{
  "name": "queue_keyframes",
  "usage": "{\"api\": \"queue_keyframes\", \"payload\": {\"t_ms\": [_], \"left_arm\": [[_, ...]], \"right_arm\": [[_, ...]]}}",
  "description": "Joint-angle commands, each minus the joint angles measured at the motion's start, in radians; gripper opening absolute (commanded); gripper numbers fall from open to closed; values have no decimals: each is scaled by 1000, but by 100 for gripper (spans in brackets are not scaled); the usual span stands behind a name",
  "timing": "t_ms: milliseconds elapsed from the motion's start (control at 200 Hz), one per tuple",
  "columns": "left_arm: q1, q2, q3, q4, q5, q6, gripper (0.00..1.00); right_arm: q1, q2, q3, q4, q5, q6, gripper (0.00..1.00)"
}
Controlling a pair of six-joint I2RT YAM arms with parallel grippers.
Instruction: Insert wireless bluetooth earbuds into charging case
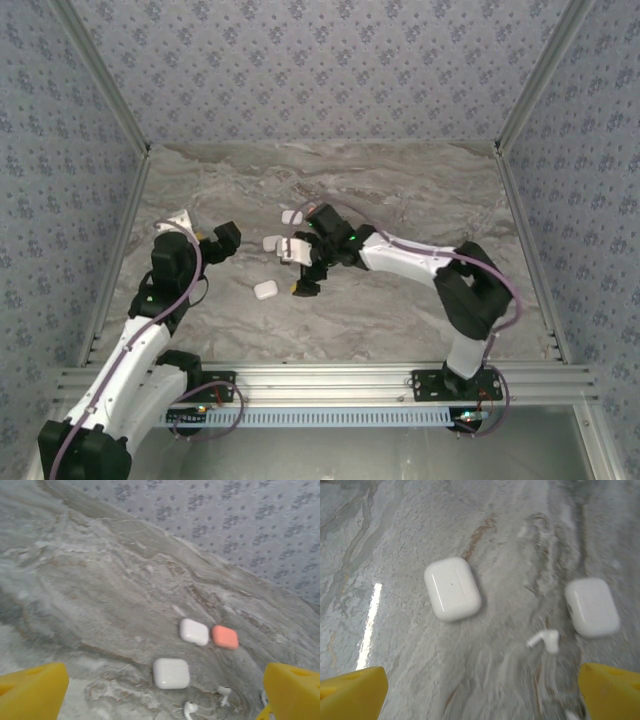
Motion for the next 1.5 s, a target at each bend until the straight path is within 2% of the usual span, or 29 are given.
{"api": "queue_keyframes", "payload": {"t_ms": [0, 260, 545, 905, 1094, 1164, 1259, 1354, 1494], "left_arm": [[14, -22, -6, -102, -71, -31, 99], [35, -30, -1, -177, -117, -48, 99], [39, -31, -1, -188, -123, -54, 99], [40, -30, 9, -204, -122, -52, 99], [41, -30, 11, -208, -122, -49, 99], [40, -30, 11, -210, -118, -49, 99], [40, -31, 14, -207, -104, -45, 99], [41, -30, 18, -195, -66, -31, 99], [41, -28, 33, -127, 71, -1, 99]], "right_arm": [[37, 80, 70, -8, 16, -90, 100], [75, 223, 145, 23, 5, -90, 94], [84, 336, 240, -35, -5, -86, 77], [105, 387, 316, -172, 21, -140, 61], [124, 403, 333, -179, 41, -146, 58], [122, 398, 333, -173, 33, -136, 55], [117, 375, 320, -156, 30, -110, 46], [104, 302, 249, -71, 47, -70, 41], [57, 117, 101, 50, 79, 13, 41]]}}
